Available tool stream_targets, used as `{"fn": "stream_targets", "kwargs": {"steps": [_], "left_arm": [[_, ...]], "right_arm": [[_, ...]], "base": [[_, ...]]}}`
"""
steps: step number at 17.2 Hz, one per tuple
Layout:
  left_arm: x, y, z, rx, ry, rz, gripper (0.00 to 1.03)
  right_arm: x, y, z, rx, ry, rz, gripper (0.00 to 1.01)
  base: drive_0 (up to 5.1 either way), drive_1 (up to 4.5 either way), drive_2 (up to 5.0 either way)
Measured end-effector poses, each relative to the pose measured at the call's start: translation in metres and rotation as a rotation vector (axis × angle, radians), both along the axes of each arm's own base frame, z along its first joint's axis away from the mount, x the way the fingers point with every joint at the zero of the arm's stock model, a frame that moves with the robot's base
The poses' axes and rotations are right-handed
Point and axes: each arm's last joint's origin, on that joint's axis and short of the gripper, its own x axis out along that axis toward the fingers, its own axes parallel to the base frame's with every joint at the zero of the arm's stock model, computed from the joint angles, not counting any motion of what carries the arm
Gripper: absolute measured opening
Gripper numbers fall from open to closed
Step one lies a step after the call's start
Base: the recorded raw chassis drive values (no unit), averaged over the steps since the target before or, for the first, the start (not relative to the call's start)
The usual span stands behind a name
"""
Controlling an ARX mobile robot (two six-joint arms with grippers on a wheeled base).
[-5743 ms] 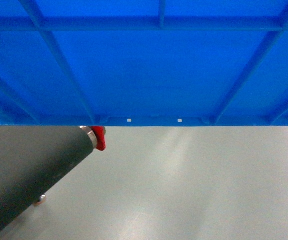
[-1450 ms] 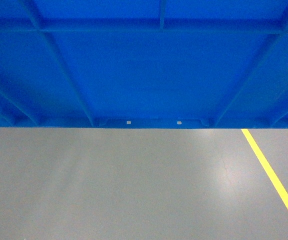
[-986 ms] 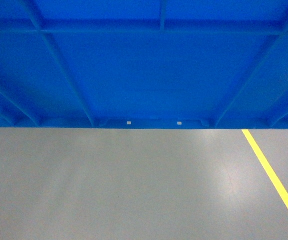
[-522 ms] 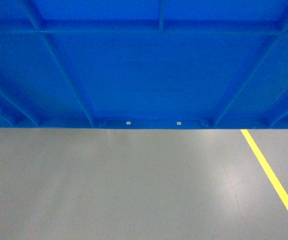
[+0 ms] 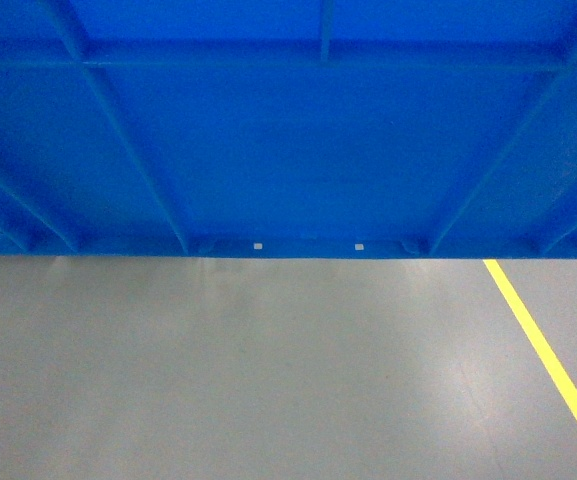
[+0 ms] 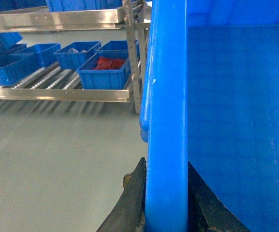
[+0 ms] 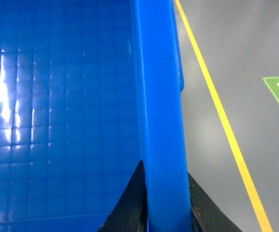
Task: Place box next to blue box on left shelf
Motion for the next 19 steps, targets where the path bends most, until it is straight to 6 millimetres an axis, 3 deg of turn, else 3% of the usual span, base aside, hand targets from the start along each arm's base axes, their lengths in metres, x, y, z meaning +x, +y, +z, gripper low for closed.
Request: {"fn": "stream_targets", "kwargs": {"steps": [19], "left_arm": [[-0.0001, 0.0, 0.0001, 0.002, 0.0, 0.0, 0.12]], "right_arm": [[0.0002, 0.0001, -0.0002, 0.0, 0.001, 0.0, 0.1]], "base": [[0.0, 4.2, -4.2]]}}
